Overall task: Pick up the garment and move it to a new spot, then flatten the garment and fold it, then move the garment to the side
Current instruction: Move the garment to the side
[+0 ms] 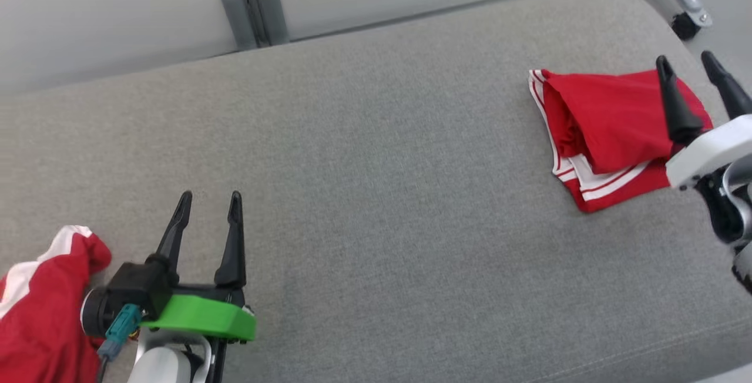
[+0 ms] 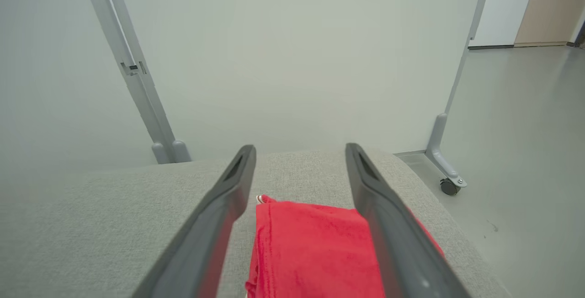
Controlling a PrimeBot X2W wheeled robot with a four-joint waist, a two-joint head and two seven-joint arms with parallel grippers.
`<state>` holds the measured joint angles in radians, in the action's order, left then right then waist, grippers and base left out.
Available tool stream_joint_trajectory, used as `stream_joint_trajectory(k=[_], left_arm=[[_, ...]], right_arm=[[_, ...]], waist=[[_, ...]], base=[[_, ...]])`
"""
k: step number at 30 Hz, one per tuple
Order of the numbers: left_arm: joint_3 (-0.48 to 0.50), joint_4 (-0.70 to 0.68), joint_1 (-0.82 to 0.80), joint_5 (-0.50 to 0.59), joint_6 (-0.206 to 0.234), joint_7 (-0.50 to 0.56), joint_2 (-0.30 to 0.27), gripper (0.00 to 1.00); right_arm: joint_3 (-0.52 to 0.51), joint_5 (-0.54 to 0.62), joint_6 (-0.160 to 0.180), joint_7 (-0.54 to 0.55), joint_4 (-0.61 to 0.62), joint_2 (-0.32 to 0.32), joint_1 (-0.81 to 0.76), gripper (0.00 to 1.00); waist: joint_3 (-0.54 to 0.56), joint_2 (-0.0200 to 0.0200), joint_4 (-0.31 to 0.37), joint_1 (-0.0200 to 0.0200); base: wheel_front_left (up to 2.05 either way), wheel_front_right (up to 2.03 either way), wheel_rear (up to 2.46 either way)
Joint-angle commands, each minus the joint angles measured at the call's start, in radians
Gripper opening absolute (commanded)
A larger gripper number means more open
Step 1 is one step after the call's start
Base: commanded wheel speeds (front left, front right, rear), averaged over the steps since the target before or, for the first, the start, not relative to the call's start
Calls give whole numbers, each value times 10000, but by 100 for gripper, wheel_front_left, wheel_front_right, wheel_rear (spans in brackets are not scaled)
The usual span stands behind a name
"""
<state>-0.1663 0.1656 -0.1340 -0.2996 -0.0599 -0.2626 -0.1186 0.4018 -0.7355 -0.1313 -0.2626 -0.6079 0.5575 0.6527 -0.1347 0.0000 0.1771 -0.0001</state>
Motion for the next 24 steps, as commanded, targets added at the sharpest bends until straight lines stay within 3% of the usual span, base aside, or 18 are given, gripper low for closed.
stream_joint_trajectory(k=[1, 6, 15, 24], left_arm=[[134, -53, 295, -33, 127, -23, -110, 100], [611, -237, 697, -53, 322, -23, -89, 100], [1183, -31, 1101, 601, 857, -14, -62, 100], [1502, 254, 1530, 891, 493, -14, 187, 100]], right_arm=[[-152, 75, 11, -22, 271, -159, -535, 100], [-957, 245, 11, -22, 1533, -727, -1925, 100], [-2178, 1650, 11, -23, 3245, -1716, -4273, 100], [-2524, 2376, 11, -23, 3696, -2315, -5255, 100]], waist=[[1267, 0, -665, 1], [1485, 0, -951, 1], [1684, 0, -1185, 1], [1814, 0, -1260, 1]], base=[[0, 0, 0], [0, 0, 0], [0, 0, 0], [0, 0, 0]])
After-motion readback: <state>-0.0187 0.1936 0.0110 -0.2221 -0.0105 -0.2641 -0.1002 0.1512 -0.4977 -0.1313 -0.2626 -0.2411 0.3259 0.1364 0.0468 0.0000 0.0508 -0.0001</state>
